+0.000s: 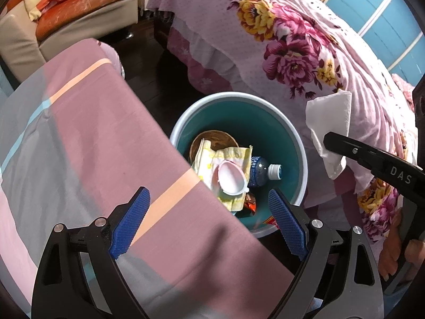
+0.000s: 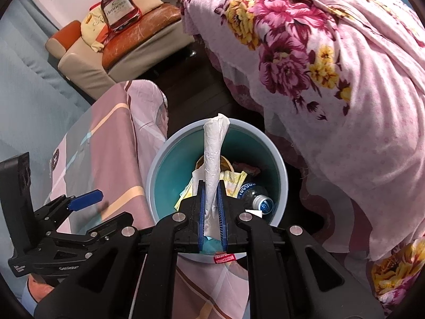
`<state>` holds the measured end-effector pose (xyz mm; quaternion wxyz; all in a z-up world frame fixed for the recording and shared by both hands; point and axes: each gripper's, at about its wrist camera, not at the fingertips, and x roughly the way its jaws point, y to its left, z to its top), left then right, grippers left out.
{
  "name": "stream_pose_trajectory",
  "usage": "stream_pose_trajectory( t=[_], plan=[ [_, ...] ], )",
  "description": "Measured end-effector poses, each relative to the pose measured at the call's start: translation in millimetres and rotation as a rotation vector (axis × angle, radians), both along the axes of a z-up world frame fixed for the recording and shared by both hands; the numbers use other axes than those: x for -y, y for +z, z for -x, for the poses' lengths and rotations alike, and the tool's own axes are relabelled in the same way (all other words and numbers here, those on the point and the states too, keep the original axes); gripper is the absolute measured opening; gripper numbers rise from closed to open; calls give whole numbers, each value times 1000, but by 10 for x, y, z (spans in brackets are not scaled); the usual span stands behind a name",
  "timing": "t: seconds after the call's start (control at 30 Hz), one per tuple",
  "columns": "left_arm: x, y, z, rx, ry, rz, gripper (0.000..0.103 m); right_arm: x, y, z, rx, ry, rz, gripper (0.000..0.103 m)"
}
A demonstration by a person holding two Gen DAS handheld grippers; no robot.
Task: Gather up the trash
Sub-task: 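Open the right tool to drop the white tissue into the bin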
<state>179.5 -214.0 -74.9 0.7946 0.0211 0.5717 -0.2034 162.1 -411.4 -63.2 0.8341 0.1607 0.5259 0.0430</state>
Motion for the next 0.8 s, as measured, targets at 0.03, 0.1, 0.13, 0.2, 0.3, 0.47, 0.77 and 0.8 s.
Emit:
stream_pose_trajectory(
  t=[0.03,0.1,0.13,0.2,0.3,0.47,0.77,0.8],
  plan=[
    [-20,3,6,0,2,2,91,-23,-8,-15,-3,6,6,10],
    [-67,11,17,0,7,7,91,-75,-20,-34,-8,13,14,10],
    [-91,16,22,0,9,9,91,-98,-21,-43,-10,17,18,10],
    [-136,26,33,1,12,14,91,-142,-25,-54,-13,24,23,10],
    [-200,35,40,-4,18,25,91,-211,-27,-74,-17,35,36,11],
    [-329,47,77,-10,26,36,91,-287,-33,-100,-22,36,63,46],
    [-567,74,139,-12,56,60,92,-450,71,-31,-19,35,106,74],
    [-597,84,159,-11,60,61,92,-463,82,-18,-21,33,107,74]
  ],
)
